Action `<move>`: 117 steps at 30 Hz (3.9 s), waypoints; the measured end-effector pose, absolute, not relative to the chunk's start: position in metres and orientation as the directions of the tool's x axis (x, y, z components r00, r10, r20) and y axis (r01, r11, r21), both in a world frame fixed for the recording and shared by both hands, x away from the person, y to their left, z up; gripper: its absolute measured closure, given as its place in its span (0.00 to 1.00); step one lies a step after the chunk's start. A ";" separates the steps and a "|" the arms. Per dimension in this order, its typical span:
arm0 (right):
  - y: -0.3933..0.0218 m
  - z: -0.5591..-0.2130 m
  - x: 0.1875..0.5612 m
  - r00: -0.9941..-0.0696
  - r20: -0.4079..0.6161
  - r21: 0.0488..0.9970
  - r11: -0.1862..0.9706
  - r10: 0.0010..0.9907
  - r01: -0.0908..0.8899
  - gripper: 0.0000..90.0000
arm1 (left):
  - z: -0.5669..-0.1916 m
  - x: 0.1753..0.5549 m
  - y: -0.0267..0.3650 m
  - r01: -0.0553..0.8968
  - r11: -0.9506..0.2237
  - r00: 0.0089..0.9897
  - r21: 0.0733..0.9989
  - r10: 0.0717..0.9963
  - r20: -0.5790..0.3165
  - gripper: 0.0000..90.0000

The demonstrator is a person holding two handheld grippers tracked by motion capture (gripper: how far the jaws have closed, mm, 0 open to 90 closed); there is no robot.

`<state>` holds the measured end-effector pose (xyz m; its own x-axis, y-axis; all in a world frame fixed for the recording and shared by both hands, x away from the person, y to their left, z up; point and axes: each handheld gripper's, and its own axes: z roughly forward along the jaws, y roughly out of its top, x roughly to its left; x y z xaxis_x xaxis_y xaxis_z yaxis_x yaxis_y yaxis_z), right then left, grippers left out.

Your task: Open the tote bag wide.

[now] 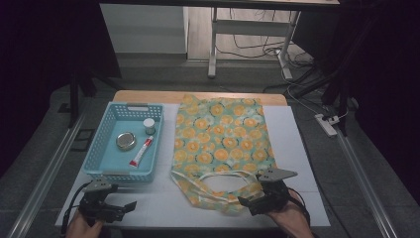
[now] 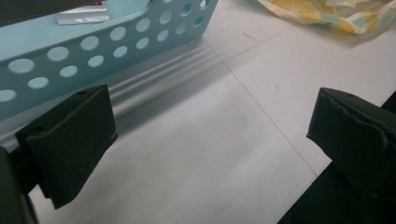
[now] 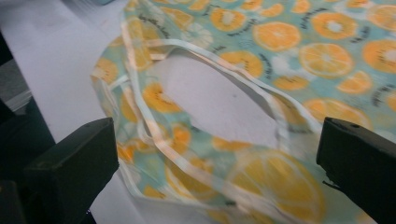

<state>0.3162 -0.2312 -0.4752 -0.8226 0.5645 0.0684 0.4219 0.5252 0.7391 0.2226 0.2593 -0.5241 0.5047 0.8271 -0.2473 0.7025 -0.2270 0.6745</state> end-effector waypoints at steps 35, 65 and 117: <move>-0.157 -0.523 0.345 -0.885 0.029 0.598 0.701 0.465 0.388 0.13 | -0.524 0.222 0.254 0.688 -0.278 0.532 0.670 0.821 -0.207 0.00; -0.173 -0.495 0.351 -0.913 0.077 0.649 0.675 0.400 0.351 1.00 | -0.524 0.222 0.252 0.689 -0.292 0.537 0.664 0.820 -0.196 0.00; -0.143 -0.471 0.512 -0.843 0.034 0.721 0.571 0.537 0.393 1.00 | -0.525 0.223 0.256 0.703 -0.255 0.513 0.664 0.828 -0.226 0.00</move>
